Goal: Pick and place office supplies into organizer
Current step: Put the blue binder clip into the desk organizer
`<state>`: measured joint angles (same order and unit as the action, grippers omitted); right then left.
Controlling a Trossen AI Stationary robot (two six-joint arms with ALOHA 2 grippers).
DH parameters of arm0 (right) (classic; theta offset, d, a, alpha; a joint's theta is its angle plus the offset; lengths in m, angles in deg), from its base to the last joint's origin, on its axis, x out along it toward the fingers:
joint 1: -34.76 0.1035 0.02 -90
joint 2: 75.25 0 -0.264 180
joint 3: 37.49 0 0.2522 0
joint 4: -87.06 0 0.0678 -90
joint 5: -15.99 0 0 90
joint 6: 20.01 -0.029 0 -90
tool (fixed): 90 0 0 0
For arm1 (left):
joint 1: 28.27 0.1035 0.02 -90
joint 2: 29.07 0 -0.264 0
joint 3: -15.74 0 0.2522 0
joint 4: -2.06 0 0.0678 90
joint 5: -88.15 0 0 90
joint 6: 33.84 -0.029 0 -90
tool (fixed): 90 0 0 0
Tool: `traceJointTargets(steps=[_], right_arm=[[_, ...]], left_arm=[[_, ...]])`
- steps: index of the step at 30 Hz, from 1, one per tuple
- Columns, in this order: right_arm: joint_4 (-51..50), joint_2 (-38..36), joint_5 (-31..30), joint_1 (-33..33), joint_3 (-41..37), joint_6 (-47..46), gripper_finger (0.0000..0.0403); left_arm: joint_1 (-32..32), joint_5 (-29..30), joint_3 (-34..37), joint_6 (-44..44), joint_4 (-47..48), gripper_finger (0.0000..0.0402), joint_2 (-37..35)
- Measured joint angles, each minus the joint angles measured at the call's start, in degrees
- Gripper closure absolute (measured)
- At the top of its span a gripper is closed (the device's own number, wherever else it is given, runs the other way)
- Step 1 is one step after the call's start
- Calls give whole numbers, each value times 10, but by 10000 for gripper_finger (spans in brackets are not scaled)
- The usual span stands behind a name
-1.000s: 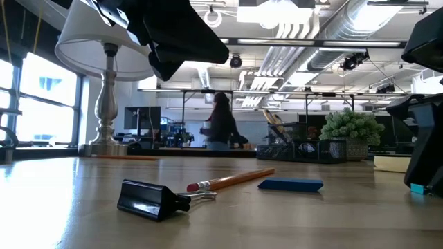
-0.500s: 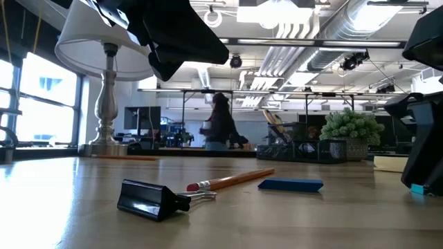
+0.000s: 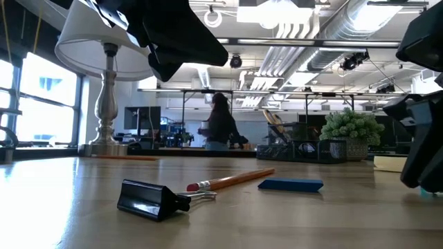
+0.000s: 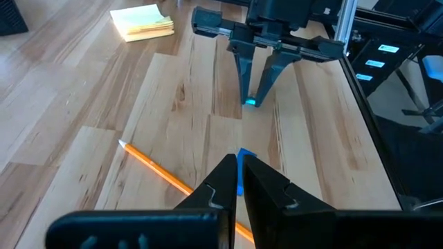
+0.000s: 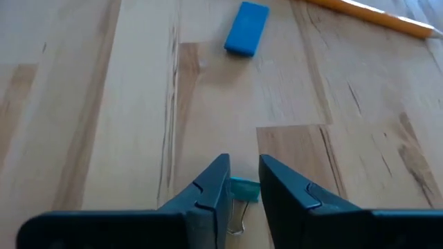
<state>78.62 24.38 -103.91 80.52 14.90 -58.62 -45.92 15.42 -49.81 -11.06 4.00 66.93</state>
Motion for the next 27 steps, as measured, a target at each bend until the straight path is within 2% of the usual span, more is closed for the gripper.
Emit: traceJointTargets(steps=[7,16,20,23,27], right_arm=[[0,-1,25,0,1,0,331],[-22,-19,26,1,-1,-1,242],[-74,-53,30,1,-1,-45,212],[-98,-58,34,7,-1,-77,207],[-62,-45,29,23,-1,-79,214]], left_arm=[[0,0,0,0,0,387,0],[0,0,0,-1,0,387,0],[0,-1,0,-3,0,387,0],[0,-1,0,-4,0,387,0],[0,-1,0,-4,-1,387,0]])
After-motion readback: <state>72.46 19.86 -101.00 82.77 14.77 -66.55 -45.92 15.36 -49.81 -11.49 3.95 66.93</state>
